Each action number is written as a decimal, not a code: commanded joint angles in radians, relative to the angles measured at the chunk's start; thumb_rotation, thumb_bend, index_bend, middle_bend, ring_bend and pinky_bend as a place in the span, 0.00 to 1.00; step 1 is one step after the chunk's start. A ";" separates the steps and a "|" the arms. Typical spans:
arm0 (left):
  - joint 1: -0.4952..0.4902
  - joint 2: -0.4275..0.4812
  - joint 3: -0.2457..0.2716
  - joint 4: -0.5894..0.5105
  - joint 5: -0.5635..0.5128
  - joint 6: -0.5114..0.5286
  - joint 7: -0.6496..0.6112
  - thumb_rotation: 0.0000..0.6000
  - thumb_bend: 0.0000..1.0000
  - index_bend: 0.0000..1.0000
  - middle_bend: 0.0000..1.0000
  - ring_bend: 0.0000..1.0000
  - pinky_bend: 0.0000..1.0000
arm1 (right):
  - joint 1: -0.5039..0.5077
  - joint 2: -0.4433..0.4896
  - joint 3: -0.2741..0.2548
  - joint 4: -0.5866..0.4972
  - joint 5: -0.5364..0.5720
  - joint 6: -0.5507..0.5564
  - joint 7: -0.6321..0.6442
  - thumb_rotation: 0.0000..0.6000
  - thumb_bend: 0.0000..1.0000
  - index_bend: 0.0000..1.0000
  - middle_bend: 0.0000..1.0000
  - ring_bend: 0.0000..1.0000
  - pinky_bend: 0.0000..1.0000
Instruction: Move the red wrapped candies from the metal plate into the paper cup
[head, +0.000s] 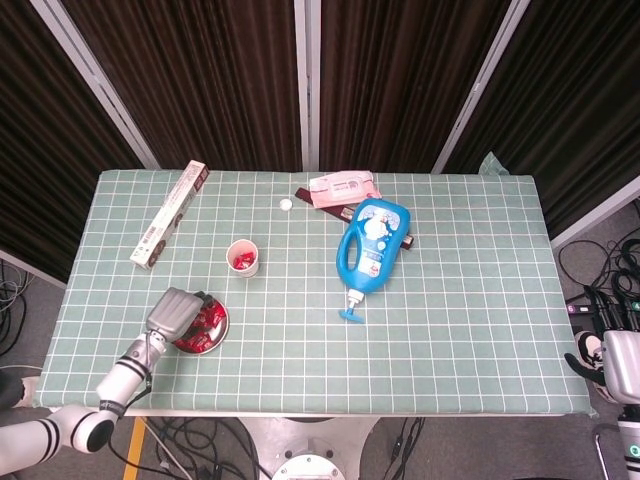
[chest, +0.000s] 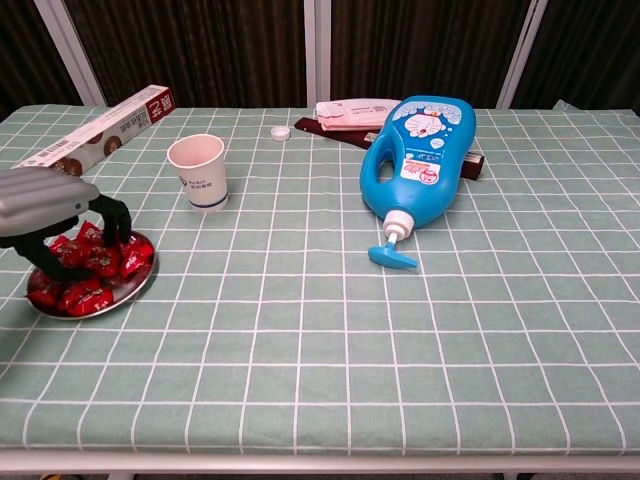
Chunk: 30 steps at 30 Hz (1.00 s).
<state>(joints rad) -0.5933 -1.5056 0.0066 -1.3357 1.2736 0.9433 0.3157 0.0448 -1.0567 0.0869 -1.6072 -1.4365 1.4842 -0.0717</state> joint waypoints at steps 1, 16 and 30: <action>0.001 -0.009 0.000 0.010 -0.003 -0.002 0.015 1.00 0.29 0.44 0.50 0.91 1.00 | -0.001 0.001 0.000 -0.001 0.001 0.001 -0.001 1.00 0.06 0.00 0.11 0.05 0.29; 0.016 -0.053 0.004 0.074 0.029 0.011 -0.008 1.00 0.30 0.59 0.62 0.93 1.00 | -0.002 0.006 -0.001 -0.018 0.000 0.004 -0.015 1.00 0.06 0.00 0.11 0.05 0.29; 0.028 -0.028 -0.022 0.068 0.060 0.019 -0.169 1.00 0.45 0.68 0.73 0.95 1.00 | -0.002 0.006 -0.003 -0.018 -0.005 0.005 -0.007 1.00 0.06 0.00 0.11 0.05 0.29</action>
<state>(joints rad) -0.5672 -1.5476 -0.0077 -1.2510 1.3324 0.9617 0.1678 0.0426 -1.0504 0.0841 -1.6252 -1.4418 1.4892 -0.0790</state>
